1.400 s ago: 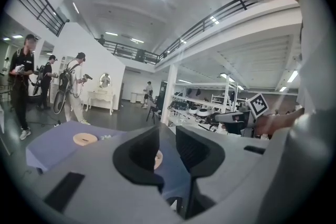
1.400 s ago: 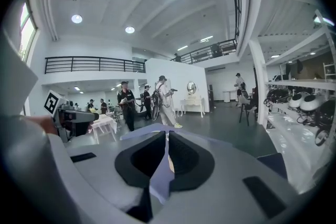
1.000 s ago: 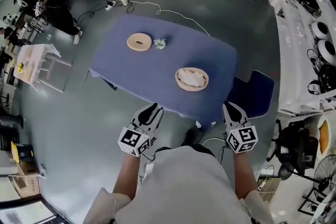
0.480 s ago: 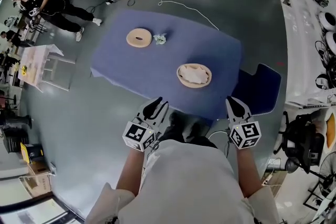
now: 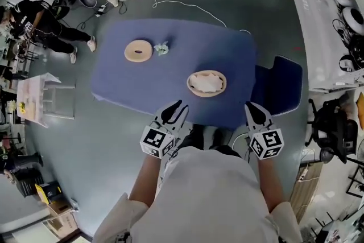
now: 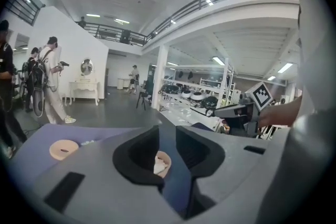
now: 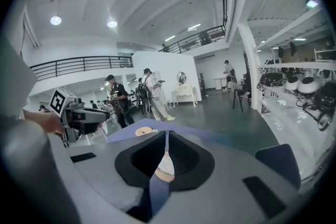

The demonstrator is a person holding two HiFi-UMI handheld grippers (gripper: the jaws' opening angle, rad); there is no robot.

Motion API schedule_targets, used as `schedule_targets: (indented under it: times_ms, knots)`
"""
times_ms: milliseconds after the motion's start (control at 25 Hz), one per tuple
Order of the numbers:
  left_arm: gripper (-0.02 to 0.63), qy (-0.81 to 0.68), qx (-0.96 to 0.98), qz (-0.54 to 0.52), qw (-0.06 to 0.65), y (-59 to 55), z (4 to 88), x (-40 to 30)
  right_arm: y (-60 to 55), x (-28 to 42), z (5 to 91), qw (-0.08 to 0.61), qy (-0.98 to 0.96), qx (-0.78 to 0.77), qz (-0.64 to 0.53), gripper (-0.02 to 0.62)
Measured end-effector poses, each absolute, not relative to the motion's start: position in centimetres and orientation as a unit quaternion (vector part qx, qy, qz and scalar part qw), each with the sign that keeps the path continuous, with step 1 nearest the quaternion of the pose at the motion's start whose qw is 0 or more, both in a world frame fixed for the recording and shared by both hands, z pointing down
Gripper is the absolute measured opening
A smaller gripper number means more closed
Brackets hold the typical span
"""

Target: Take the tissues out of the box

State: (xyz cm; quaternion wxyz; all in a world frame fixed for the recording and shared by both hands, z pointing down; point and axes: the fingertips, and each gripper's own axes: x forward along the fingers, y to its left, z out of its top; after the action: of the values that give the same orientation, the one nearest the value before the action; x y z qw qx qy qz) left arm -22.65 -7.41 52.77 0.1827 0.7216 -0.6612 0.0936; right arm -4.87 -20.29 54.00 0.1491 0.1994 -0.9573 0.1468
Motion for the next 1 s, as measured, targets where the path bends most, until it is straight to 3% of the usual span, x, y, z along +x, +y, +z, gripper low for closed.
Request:
schedule_targets:
  times_ms: [680,1000]
  knots:
    - [0.106,-0.486,0.82,0.214,0.215,-18.8,65.3,-22.6,-21.6,-6.3,59.5,0.192,-0.924,0.273,0.185,0.043]
    - [0.106,-0.406,0.829,0.325,0.207,-21.7,74.9,-22.5,-21.6,-6.2,61.9,0.202,-0.905,0.305,0.218,0.043]
